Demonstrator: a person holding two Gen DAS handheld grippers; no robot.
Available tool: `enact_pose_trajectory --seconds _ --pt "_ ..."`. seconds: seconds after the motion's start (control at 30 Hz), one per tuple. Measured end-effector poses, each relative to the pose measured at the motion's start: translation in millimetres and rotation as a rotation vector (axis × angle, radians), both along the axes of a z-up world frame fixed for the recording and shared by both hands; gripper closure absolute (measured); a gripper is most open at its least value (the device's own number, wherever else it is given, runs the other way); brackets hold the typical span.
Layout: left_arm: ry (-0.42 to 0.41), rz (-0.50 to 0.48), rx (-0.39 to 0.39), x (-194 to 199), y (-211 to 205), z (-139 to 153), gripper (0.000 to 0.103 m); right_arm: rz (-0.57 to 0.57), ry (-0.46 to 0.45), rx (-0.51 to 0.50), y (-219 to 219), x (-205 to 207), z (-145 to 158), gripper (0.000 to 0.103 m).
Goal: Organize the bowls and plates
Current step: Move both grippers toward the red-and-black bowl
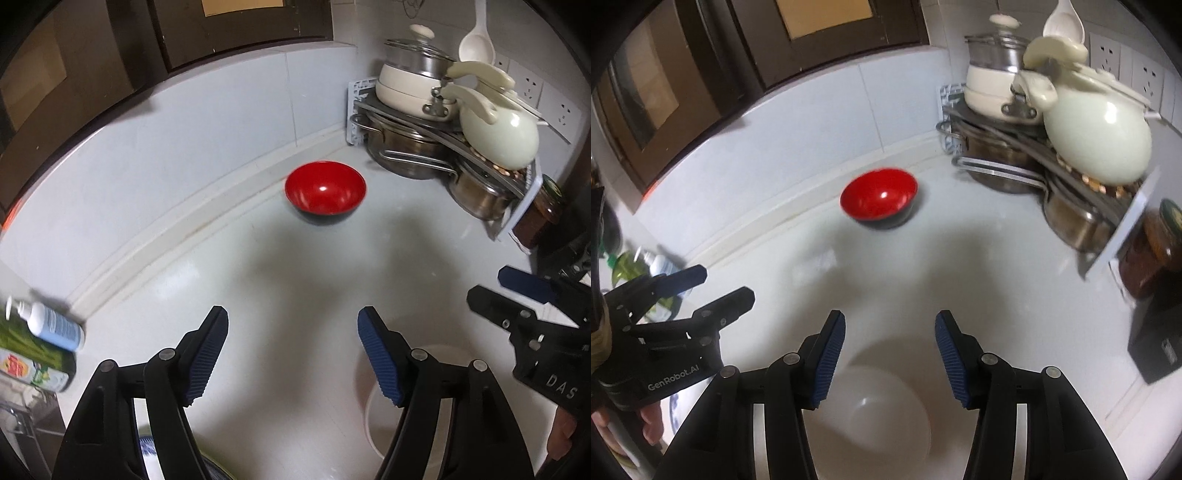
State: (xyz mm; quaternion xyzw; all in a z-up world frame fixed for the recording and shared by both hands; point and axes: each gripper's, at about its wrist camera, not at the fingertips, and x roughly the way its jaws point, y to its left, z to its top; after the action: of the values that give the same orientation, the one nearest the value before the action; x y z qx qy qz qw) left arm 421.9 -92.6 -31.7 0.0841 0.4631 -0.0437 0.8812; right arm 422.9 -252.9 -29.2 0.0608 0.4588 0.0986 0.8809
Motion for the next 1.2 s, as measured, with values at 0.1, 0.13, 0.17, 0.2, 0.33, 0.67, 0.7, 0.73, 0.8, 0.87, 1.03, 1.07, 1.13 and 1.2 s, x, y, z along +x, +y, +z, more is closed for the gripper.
enact_pose_trajectory --seconds 0.1,0.13,0.17,0.2,0.33,0.67,0.7,0.73,0.8,0.87,1.03,1.07,1.13,1.2 --pt "0.0 -0.004 0.013 18 2 0 0.031 -0.021 0.005 -0.002 1 20 -1 0.051" --pt "0.001 -0.005 0.014 26 3 0 0.031 -0.021 0.009 0.003 1 25 -2 0.051" --pt "0.001 -0.007 0.015 32 3 0 0.031 -0.021 0.017 0.007 2 34 -3 0.051" --pt "0.002 -0.009 0.019 40 4 0 0.031 -0.024 0.024 0.008 3 40 -4 0.051" --pt "0.009 -0.015 0.027 70 6 -5 0.031 -0.031 0.045 0.021 5 69 -11 0.051" --pt "0.056 -0.052 0.015 152 18 -33 0.031 -0.005 0.083 -0.014 13 148 -33 0.051" --pt "0.061 -0.057 0.016 159 18 -35 0.031 -0.005 0.098 -0.011 14 156 -37 0.051" --pt "0.068 -0.063 0.018 168 18 -39 0.031 -0.007 0.113 -0.005 13 163 -41 0.051" --pt "0.073 -0.064 0.02 184 19 -45 0.031 -0.006 0.136 0.006 13 174 -49 0.051" --pt "0.088 -0.056 0.02 198 20 -53 0.031 -0.017 0.162 0.008 12 186 -59 0.051" --pt "0.127 -0.047 0.015 226 22 -76 0.032 -0.034 0.214 0.014 12 207 -79 0.051" --pt "0.133 -0.047 0.017 231 21 -80 0.032 -0.033 0.22 0.013 13 210 -82 0.052" --pt "0.143 -0.047 0.028 238 21 -89 0.036 -0.031 0.227 0.007 16 216 -87 0.052" --pt "0.153 -0.046 0.031 243 19 -95 0.041 -0.032 0.217 -0.003 19 220 -91 0.057"
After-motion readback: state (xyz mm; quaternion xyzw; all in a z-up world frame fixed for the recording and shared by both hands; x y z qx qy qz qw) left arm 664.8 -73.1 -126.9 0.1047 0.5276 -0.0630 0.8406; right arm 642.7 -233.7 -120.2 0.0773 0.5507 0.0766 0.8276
